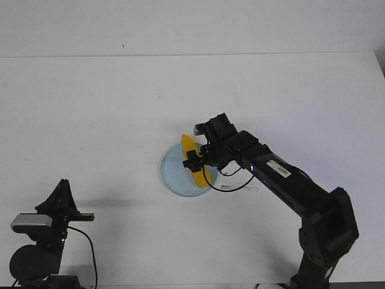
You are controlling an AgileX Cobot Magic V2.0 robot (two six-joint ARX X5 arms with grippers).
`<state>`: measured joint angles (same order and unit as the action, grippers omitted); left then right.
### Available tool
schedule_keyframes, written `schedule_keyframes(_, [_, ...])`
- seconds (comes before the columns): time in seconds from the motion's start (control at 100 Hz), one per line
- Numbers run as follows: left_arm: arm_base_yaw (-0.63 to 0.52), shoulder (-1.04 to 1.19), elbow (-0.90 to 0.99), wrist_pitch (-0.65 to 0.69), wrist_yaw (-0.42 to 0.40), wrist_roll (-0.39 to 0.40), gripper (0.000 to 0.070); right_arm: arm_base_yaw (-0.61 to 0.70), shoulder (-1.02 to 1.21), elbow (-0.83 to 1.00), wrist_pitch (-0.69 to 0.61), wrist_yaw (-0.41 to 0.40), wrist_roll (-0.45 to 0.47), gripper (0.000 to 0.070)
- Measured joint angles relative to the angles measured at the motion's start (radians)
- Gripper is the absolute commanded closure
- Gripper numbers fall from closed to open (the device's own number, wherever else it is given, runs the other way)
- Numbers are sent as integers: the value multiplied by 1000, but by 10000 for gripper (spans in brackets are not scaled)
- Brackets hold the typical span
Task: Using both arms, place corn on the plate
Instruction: 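Lower the corn onto the plate and open the right gripper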
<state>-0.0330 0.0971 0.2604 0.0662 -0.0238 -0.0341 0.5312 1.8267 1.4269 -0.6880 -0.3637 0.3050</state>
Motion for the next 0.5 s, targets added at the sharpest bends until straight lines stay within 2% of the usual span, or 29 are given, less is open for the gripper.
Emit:
schedule_keyframes(0.39, [0, 0, 0, 0, 0, 2, 699, 39, 53, -1, 0, 0, 7, 391])
schedule_keyframes(0.43, [0, 0, 0, 0, 0, 2, 699, 42, 53, -1, 5, 0, 7, 353])
schedule_keyframes(0.5, [0, 0, 0, 0, 0, 2, 699, 43, 53, -1, 8, 1, 7, 226])
